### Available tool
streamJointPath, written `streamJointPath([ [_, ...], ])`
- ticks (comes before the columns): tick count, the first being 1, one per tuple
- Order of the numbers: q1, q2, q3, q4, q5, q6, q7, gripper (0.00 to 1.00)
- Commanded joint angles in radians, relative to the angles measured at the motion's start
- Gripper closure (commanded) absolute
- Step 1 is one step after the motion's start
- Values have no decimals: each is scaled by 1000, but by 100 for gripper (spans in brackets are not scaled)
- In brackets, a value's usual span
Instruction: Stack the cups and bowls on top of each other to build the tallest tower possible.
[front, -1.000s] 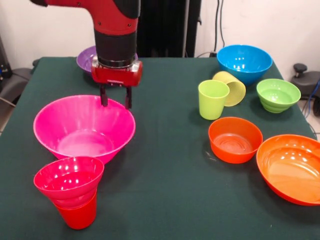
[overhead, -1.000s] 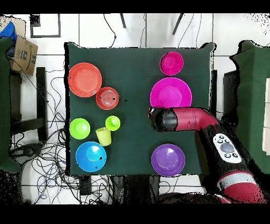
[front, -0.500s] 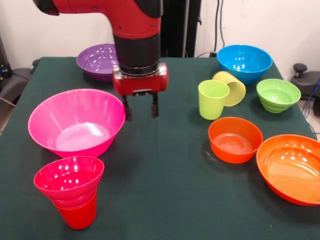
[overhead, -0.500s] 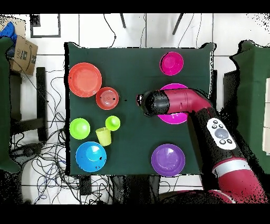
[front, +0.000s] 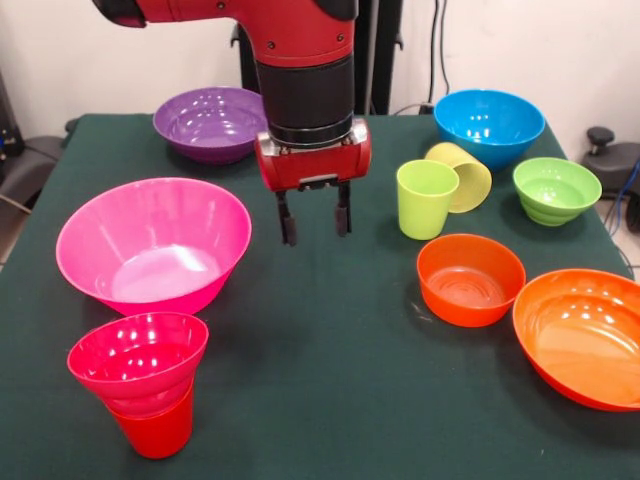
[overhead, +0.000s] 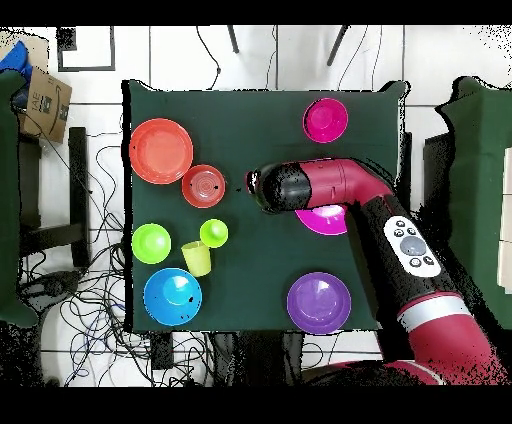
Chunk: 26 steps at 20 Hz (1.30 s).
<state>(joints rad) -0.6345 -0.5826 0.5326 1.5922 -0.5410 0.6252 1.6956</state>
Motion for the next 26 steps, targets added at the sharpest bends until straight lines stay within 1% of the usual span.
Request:
streamJointPath([
  [1, -5, 13, 18, 19, -33, 82, -136, 0],
  [2, 3, 12, -7, 12, -34, 87, -103, 0],
  [6, 11, 6, -49, 26, -35, 73, -38, 0],
  [11, 4, -10, -51, 64, -29, 59, -33, 0],
  [15, -11, -40, -66, 113, -43, 46, -39, 0],
  [18, -32, -69, -71, 163, -51, 44, -55, 0],
  [21, -58, -93, -53, 223, -42, 38, -69, 0],
  [23, -58, -108, -56, 262, -51, 30, -61, 0],
  [26, -50, -94, -78, 303, -72, 6, -25, 0],
])
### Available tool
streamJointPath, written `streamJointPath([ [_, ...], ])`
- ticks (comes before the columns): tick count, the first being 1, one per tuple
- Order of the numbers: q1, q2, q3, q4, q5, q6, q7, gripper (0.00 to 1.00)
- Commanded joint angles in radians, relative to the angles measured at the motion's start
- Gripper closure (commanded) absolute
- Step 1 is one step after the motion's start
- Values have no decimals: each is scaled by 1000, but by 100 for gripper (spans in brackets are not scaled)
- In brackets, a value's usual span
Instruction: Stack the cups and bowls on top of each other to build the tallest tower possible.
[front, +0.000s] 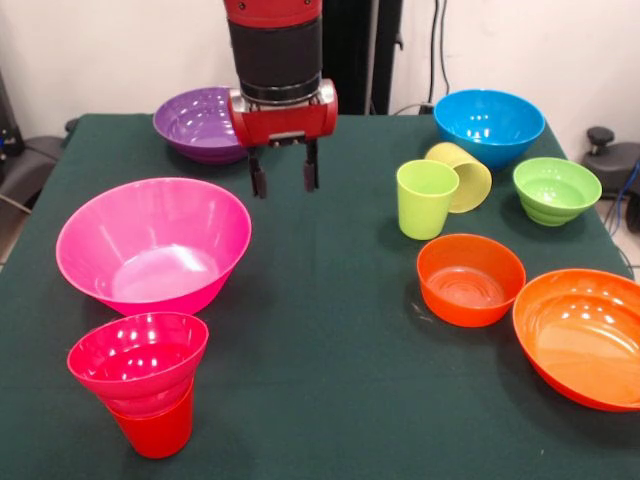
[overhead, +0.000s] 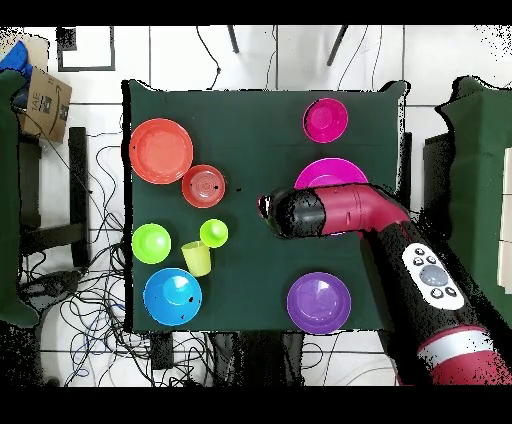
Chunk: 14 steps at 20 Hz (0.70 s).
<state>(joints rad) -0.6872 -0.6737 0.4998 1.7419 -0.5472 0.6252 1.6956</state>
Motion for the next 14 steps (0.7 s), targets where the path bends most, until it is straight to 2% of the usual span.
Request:
streamJointPath([
  [1, 4, 3, -51, 159, -72, -1, -19, 0],
  [2, -5, 0, -48, 182, -64, -4, -15, 0],
  [6, 32, -49, -46, 208, -55, 54, -28, 0],
  [14, 102, -46, -60, 255, -28, 10, 71, 0],
])
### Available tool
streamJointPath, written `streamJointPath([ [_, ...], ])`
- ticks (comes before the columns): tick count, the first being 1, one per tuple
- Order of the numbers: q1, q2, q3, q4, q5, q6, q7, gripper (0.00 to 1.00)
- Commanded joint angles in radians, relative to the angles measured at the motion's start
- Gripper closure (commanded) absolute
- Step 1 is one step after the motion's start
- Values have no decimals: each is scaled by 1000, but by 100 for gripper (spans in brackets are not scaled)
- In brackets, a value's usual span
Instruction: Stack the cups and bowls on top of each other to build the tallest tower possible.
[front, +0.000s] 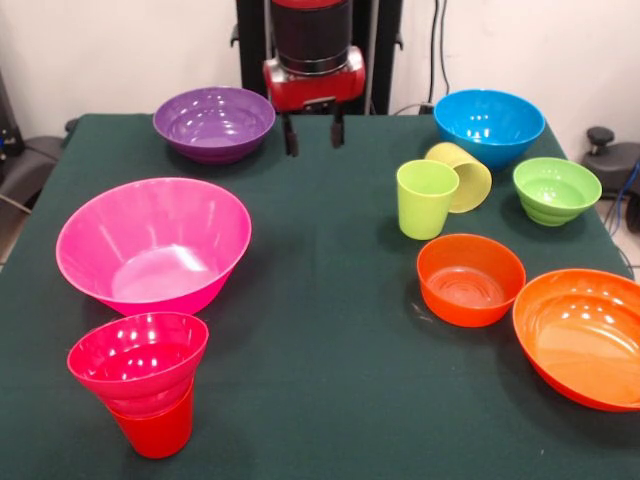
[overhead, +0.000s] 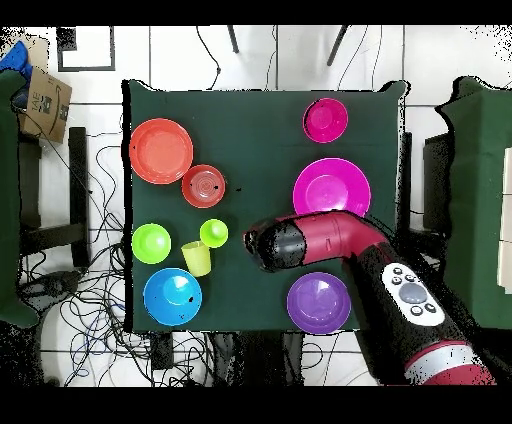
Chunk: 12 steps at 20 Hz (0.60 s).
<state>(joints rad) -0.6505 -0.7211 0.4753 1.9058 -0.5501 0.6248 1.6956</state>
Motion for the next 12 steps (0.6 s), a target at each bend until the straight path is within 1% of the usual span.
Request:
streamJointPath([
  [1, 71, -1, -38, 94, -20, 12, 75, 0],
  [5, 76, -10, -45, 105, -4, -2, 86, 0],
  [9, 70, -13, -60, 118, -4, -43, 100, 0],
  [12, 57, 5, -62, 125, 4, -69, 108, 0],
])
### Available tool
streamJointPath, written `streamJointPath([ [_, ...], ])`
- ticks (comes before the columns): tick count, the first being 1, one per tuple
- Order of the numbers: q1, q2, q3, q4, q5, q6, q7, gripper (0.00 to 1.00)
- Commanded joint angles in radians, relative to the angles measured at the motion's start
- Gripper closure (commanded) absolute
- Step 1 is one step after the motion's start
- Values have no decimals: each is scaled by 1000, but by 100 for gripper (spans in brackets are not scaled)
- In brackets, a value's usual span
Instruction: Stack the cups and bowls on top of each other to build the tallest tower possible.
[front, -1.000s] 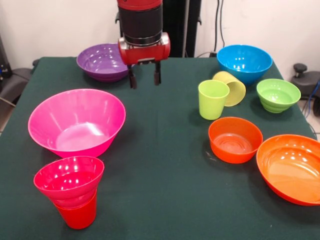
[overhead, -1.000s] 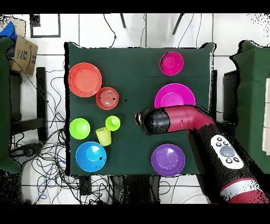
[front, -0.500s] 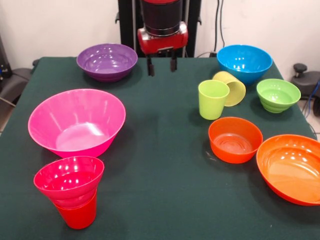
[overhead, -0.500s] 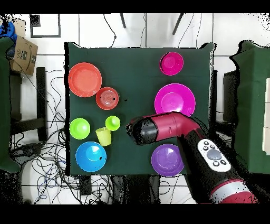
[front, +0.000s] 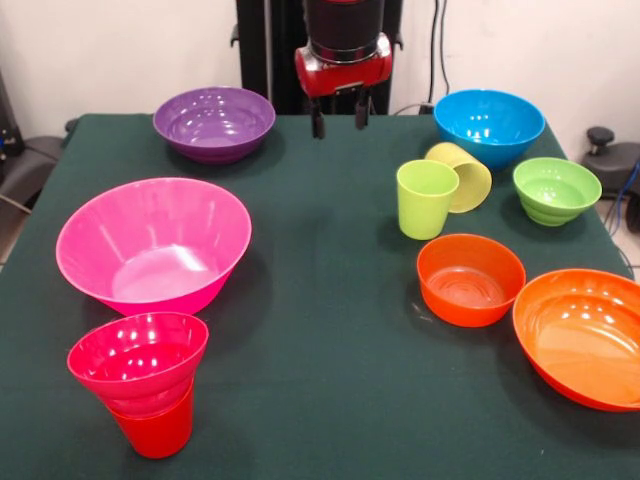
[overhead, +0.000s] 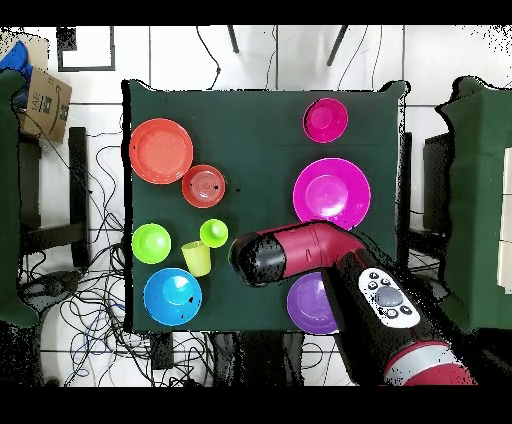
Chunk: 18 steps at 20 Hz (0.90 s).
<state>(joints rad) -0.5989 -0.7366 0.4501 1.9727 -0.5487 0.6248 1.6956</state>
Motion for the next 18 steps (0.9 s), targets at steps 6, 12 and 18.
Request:
streamJointPath([
  [6, 45, -4, -66, 80, 17, -141, 191, 0],
  [12, 104, -54, -120, 96, 71, -207, 297, 0],
  [18, 162, -98, -164, 90, 130, -243, 365, 0],
])
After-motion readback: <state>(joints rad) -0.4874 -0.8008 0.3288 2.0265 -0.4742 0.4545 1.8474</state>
